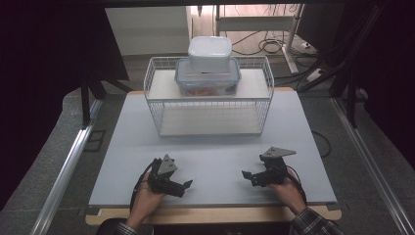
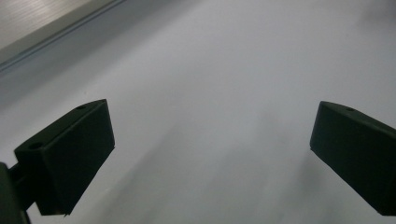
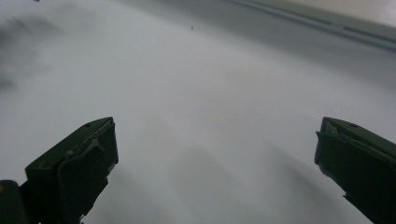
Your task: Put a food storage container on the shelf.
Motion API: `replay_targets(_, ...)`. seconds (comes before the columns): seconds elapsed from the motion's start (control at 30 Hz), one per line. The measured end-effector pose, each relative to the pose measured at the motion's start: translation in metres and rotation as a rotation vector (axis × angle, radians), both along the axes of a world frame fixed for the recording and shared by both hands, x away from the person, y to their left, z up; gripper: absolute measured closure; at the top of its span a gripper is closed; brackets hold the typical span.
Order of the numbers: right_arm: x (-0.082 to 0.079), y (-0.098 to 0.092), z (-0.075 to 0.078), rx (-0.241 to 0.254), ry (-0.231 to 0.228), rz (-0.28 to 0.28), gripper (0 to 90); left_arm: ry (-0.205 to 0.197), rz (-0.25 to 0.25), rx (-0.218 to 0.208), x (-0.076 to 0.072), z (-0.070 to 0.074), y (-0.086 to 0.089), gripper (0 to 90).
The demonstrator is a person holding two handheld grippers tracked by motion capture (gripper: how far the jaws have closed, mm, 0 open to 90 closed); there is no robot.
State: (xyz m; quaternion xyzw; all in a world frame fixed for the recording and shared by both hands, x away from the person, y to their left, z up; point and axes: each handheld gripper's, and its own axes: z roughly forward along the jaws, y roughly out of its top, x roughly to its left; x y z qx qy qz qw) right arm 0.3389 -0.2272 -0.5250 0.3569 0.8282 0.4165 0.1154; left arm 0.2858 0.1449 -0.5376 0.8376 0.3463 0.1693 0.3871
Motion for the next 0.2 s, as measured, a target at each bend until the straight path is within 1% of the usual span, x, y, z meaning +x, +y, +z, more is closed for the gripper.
replay_targets(0.07,0.0006,0.0015,-0.0031,-0.021,0.013,0.007,0.0,0.006,0.000,0.004,0.0005,-0.0008,-0.0003,0.0)
replay_targets(0.13,0.0003,0.0022,-0.0037,-0.029,0.016,0.007,0.0,0.007,0.001,0.009,0.0012,-0.0014,-0.0003,0.0)
replay_targets(0.2,0.0002,0.0028,-0.0035,-0.032,0.013,0.010,0.0,0.007,0.003,-0.005,0.0015,-0.0003,0.0004,0.0)
